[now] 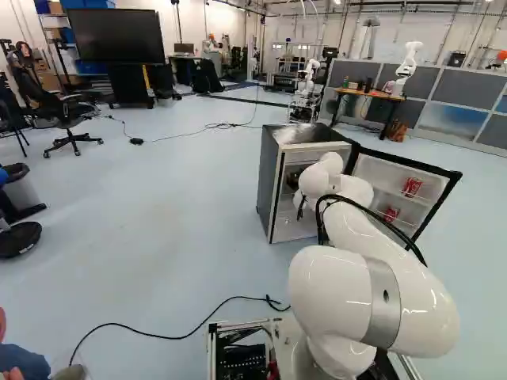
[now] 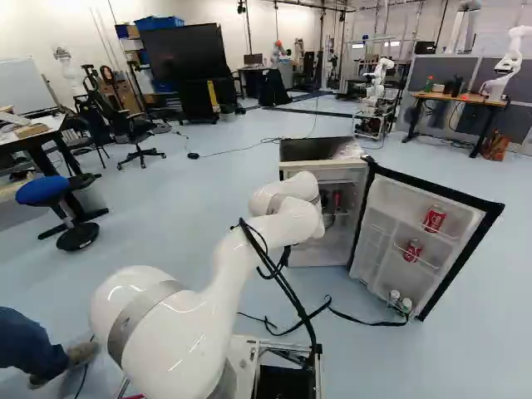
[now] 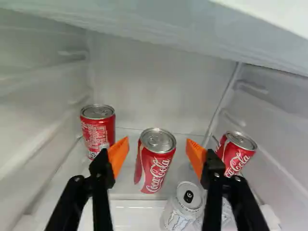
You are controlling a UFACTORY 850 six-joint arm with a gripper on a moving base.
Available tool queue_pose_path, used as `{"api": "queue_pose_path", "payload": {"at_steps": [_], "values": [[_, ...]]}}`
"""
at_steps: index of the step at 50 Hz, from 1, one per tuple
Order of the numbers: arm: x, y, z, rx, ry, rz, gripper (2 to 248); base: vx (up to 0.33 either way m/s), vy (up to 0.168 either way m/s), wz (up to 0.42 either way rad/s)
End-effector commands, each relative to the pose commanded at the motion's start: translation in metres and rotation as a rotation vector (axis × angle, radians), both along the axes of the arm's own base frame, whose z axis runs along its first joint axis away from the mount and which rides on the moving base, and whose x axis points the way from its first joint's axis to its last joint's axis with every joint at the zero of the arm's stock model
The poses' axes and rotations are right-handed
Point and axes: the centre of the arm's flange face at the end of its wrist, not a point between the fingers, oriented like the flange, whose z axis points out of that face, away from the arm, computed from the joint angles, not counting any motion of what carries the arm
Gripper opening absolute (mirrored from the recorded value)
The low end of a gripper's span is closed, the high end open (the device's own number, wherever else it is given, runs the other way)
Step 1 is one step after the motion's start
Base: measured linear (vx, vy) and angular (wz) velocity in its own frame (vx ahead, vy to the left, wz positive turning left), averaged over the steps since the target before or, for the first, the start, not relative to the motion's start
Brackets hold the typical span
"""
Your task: Grab a drink from the fridge
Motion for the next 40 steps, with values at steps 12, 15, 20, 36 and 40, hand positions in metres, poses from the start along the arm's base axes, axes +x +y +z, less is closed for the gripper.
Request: {"api": "queue_pose_path", "payload": {"at_steps": [12,15,20,36,40], "values": [[0.000,0.000,0.000,0.000,0.000,0.000,114,0.000,0.000,0.000],[0.000,0.000,0.000,0.000,0.000,0.000,93,0.000,0.000,0.000],[0.001,0.000,0.005,0.000,0.000,0.000,93,0.000,0.000,0.000],[0.003,-0.001,0.027,0.000,0.000,0.000,93,0.000,0.000,0.000],[0.004,-0.001,0.031,0.000,-0.001,0.000,93,0.000,0.000,0.000]]}}
